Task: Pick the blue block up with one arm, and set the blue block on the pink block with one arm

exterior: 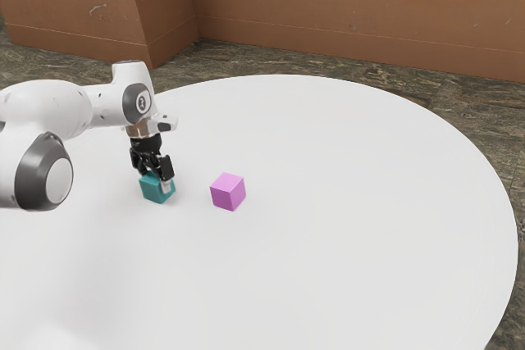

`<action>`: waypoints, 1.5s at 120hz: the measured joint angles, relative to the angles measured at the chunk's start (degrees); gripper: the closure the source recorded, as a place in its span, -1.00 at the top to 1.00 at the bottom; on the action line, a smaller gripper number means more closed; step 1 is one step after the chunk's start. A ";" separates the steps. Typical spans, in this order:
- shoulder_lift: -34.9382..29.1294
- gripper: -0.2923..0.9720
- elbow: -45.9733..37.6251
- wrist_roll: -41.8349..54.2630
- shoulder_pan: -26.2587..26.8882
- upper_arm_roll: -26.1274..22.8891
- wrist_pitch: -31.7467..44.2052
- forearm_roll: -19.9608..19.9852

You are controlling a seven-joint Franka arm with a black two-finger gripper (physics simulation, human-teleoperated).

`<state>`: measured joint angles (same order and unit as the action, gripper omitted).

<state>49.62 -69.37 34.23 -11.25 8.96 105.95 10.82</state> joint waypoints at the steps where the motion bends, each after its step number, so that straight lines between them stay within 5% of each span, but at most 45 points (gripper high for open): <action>1: 0.00 0.44 0.00 0.00 0.00 0.00 -0.01 0.00; 63: -0.01 0.07 0.00 -0.32 0.00 0.00 -0.34 0.32; 142: -3.92 0.05 -0.68 -0.68 0.08 0.26 -2.02 1.41; 180: -6.04 0.03 0.40 -6.16 0.08 -3.64 -7.44 0.58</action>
<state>43.59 -68.97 28.07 -11.17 5.33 98.52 11.40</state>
